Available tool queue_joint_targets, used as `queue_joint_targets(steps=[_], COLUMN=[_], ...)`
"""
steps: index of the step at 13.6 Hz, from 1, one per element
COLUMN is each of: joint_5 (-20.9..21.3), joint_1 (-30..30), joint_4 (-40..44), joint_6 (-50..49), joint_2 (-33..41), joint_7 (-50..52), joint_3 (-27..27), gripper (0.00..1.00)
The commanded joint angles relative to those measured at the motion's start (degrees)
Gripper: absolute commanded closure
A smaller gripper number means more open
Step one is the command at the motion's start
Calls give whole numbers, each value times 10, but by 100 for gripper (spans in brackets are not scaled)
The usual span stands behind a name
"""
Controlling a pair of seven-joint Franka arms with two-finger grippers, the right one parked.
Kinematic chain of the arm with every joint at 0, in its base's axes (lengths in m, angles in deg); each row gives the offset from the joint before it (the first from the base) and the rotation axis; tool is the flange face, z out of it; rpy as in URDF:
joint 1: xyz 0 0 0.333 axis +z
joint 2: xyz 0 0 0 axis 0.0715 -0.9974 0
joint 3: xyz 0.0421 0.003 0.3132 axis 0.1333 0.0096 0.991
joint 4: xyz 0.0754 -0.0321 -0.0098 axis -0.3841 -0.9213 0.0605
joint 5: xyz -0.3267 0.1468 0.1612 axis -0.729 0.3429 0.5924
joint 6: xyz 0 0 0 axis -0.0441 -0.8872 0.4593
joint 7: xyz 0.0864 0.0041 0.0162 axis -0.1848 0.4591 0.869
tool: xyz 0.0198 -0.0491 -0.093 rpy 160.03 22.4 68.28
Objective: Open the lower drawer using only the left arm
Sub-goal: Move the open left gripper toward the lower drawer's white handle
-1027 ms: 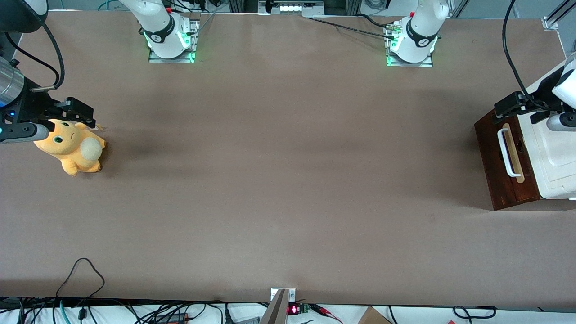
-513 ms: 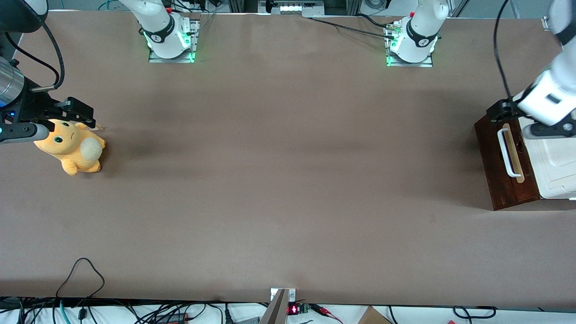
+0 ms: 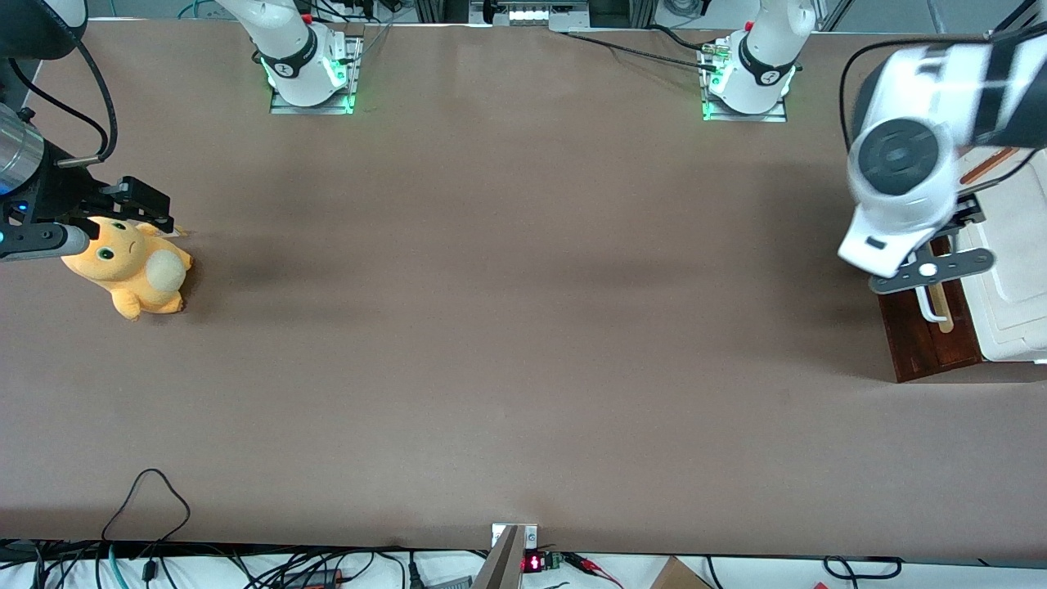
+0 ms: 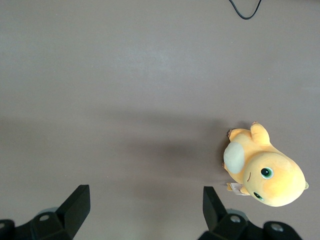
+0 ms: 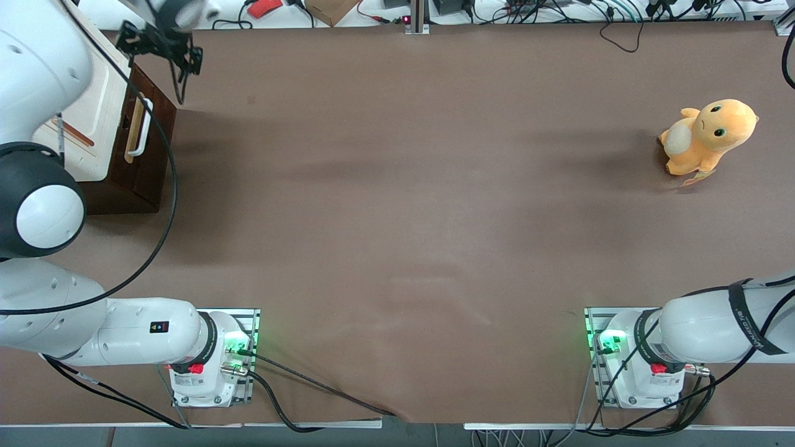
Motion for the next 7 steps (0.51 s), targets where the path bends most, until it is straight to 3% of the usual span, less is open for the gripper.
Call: queue_joint_targets(steps=[1, 4, 7], joint_5=[108, 202, 205], joint_1=[0, -11, -9], joint_4=[-78, -138, -129], joint_6=[-6, -58, -68], joint_2=[-9, -34, -38], joint_7=[60, 93, 62], joint_3=[-30, -58, -60], gripper=[0, 0, 0])
